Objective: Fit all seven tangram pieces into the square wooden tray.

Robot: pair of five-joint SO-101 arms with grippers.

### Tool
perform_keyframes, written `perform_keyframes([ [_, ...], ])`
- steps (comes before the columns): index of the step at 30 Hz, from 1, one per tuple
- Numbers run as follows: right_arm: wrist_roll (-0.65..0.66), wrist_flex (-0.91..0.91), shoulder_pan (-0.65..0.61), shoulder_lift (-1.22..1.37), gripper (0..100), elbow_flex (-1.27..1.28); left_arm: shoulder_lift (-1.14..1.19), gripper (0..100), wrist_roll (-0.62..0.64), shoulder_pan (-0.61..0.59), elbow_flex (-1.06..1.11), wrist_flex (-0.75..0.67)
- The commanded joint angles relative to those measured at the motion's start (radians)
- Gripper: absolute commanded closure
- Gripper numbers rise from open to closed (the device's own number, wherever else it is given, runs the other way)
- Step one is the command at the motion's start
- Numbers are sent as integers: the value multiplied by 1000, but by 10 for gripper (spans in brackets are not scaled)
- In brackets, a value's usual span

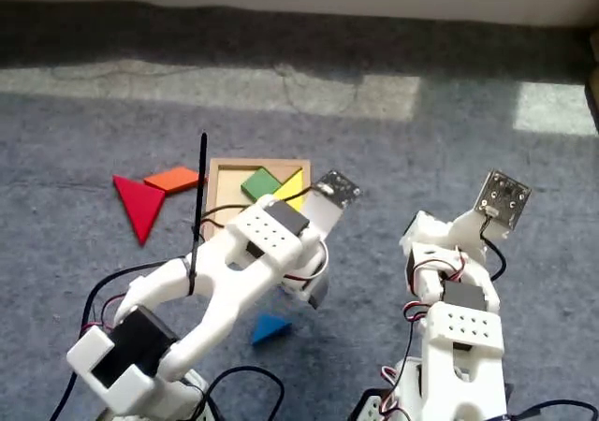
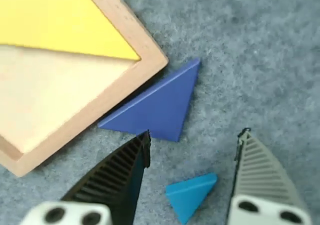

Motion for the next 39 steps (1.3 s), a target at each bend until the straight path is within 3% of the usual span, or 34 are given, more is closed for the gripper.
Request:
perform_keyframes([
  [1, 12, -15, -4, -13, 839, -2, -1, 733, 135, 8, -93, -14],
  [6, 12, -15, -4, -13, 839, -2, 10, 733, 361, -18, -142, -18],
  [9, 12, -15, -2, -13, 839, -2, 13, 733, 420, -53, -143, -18],
  [16, 12, -16, -2, -13, 839, -2, 13, 734, 414, -84, -59, -17],
  [23, 12, -16, -2, -13, 839, -2, 13, 734, 236, -84, 44, -12],
  [35, 12, -15, -2, -15, 839, 8, -15, 734, 245, -96, -68, -14],
  [39, 14, -16, -2, -18, 839, 15, 42, 734, 358, -139, -113, -20],
])
